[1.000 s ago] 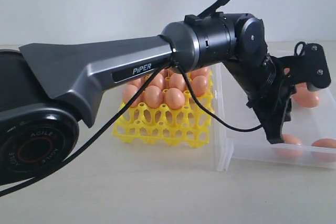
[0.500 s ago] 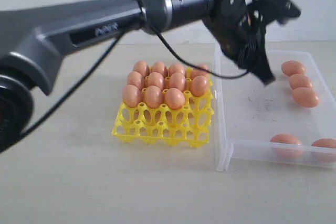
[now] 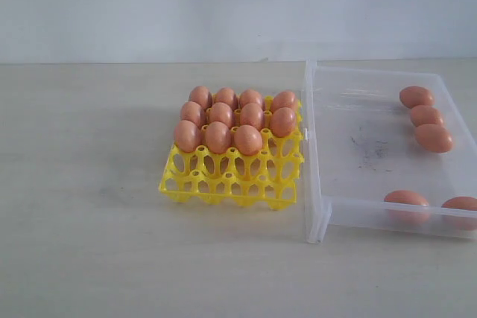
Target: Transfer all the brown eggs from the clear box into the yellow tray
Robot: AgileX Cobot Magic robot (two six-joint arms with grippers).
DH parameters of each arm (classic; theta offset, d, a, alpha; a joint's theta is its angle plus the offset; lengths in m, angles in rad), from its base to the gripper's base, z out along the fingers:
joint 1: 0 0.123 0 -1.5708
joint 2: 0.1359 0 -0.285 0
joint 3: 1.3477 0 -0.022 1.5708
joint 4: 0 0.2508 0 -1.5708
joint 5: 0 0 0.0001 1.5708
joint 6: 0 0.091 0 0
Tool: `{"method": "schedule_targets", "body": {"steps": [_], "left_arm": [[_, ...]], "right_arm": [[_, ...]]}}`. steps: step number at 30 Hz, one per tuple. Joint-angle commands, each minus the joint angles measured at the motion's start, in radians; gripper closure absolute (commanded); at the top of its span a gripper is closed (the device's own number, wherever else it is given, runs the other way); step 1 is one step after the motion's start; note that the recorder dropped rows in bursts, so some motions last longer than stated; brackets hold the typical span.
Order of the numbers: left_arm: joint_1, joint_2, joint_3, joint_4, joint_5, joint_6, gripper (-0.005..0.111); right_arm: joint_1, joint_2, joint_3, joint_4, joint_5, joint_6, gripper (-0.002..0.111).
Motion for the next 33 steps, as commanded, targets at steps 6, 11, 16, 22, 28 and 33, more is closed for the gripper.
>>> {"method": "schedule_targets", "body": {"steps": [6,11,16,22,28,33], "left_arm": [[0.155,-0.747,0.732,0.549,-0.306,-0.655,0.103],[0.201,-1.182,0.999,0.898,-0.434,-1.075,0.103],[0.201,-1.555,1.201,0.939,-0.211,-1.167,0.103],[0.199,-1.642,1.289,0.762,-0.195,-1.107,0.103],[0.195,-1.567,1.337,0.163,-0.328,-0.675,0.103],[0.195,-1.558,1.435,-0.314,-0.254,-0.283,0.103]], "right_arm": [[0.000,-0.003,0.005,0.002,0.002,-0.001,0.108],[0.000,-0.003,0.005,0.002,0.002,-0.001,0.108],[0.000,-0.003,0.005,0.002,0.002,-0.001,0.108],[0.000,-0.009,0.005,0.002,0.005,-0.001,0.108],[0.000,-0.011,0.005,0.002,0.002,-0.001,0.108],[0.000,-0.011,0.005,0.002,0.002,-0.001,0.108]]}}
